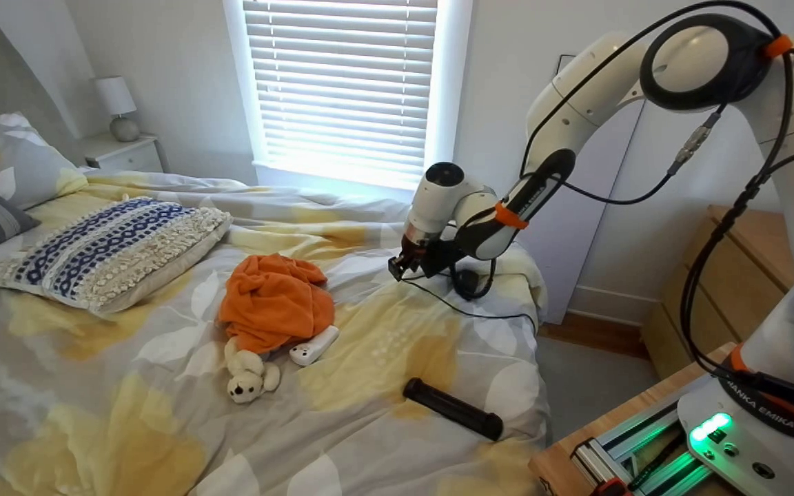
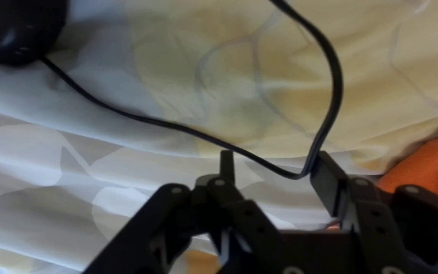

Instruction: Move the black clock cable to the right side of the bed, pick up the digital clock and place it on the left side of the bed

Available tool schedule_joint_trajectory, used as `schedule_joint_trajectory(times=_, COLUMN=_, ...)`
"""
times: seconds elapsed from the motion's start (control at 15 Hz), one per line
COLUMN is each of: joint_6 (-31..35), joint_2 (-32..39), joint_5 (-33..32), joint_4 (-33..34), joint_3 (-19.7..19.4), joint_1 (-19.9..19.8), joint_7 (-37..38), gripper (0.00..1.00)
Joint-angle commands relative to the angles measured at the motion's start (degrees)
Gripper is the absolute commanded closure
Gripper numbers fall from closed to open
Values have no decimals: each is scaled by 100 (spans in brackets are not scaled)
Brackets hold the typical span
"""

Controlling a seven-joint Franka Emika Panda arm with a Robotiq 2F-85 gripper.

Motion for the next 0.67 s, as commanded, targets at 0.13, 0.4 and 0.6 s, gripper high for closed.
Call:
schedule_joint_trajectory(times=0.13, joint_6=-1826, joint_2=-983, joint_5=867, joint_4=-218, joint_3=-459, joint_1=596, joint_7=-886, gripper=0)
schedule_joint_trajectory(times=0.4, joint_6=-2287, joint_2=-1187, joint_5=1168, joint_4=-215, joint_3=-682, joint_1=650, joint_7=-1426, gripper=0)
schedule_joint_trajectory(times=0.6, joint_6=-1981, joint_2=-1230, joint_5=1435, joint_4=-321, joint_3=-727, joint_1=527, joint_7=-1852, gripper=0)
